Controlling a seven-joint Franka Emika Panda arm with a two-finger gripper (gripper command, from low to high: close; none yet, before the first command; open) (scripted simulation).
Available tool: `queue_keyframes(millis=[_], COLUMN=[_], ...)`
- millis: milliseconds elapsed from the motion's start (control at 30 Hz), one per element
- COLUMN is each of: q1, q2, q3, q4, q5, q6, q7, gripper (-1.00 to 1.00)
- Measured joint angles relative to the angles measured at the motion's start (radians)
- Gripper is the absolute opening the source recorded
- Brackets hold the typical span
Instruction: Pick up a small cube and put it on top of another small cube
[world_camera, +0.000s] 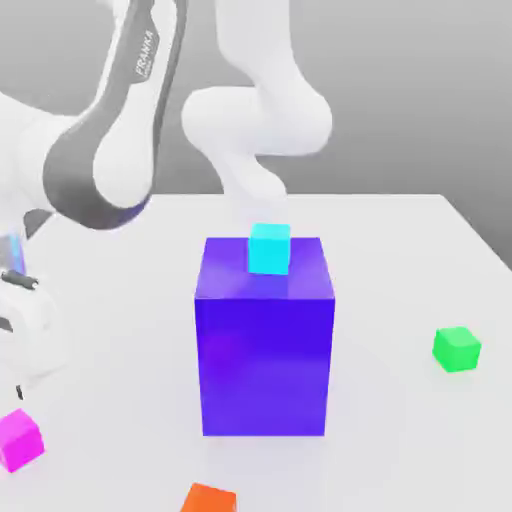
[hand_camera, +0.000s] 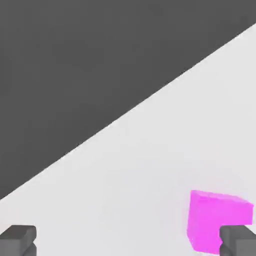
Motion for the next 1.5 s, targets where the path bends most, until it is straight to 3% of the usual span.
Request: queue_keyframes(millis=[200,233,467,633,1100,1500], q1=[-0.094,-0.107,-0.107,-0.029,0.348,0.762], q2=[0.214,0.238,0.237,0.086,-0.118,-0.289], q3=[0.066,0.082,0.081,0.005,0.318,0.573], q4=[0.03,0.036,0.035,-0.008,-0.189,-0.346], q5=[0.088,0.101,0.1,0.0,-0.153,-0.2], q6=[0.13,0.147,0.146,0.04,0.03,0.03], q7=[-0.061,-0.071,-0.07,0.0,-0.021,-0.102], gripper=[0.0,-1.0,-1.0,-1.0,-1.0,-1.0])
